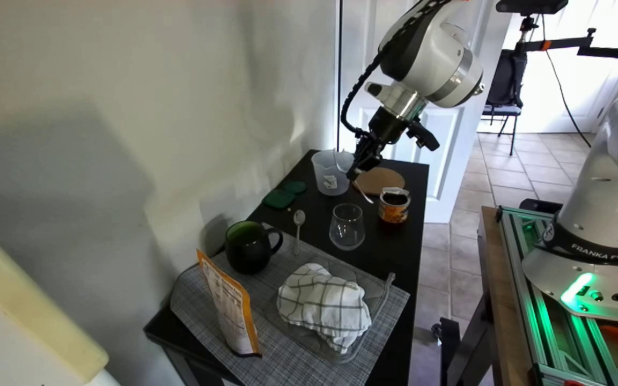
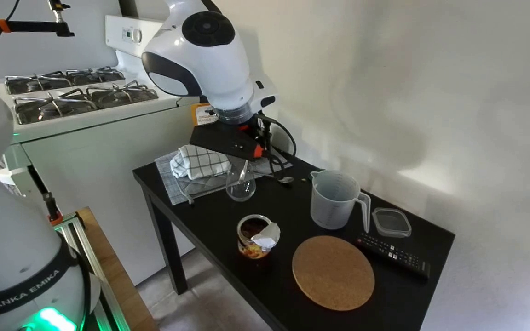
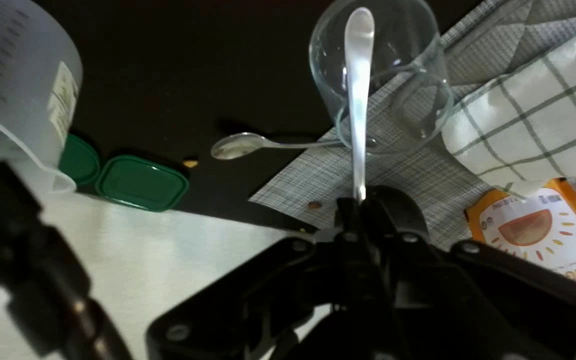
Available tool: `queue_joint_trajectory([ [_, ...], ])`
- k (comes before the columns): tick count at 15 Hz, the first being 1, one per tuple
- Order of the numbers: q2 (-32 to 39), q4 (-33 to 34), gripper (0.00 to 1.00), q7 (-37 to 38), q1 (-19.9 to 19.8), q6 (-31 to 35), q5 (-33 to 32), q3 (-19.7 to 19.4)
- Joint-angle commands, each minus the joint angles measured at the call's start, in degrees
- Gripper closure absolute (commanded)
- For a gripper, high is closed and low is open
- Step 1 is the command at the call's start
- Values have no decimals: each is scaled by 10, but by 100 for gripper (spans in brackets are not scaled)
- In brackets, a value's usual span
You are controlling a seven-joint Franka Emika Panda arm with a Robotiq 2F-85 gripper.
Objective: Pick up the black ball like object from the table put it in the clear jar, pick up the silver fork and then put it in the glass cup on the left
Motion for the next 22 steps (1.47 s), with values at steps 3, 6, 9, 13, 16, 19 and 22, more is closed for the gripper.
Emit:
queue_joint_trajectory([
  [3, -34, 4, 98, -40, 46, 31, 65, 24],
  [6, -40, 11, 98, -55, 59, 36, 82, 23],
  [9, -19, 25, 98, -69, 59, 35, 97, 19],
  [13, 2, 33, 98, -83, 54, 29, 114, 12],
  [16, 26, 38, 98, -93, 53, 29, 123, 8],
  [19, 48, 42, 98, -102, 55, 33, 126, 10],
  [22, 71, 45, 98, -108, 58, 44, 125, 15],
])
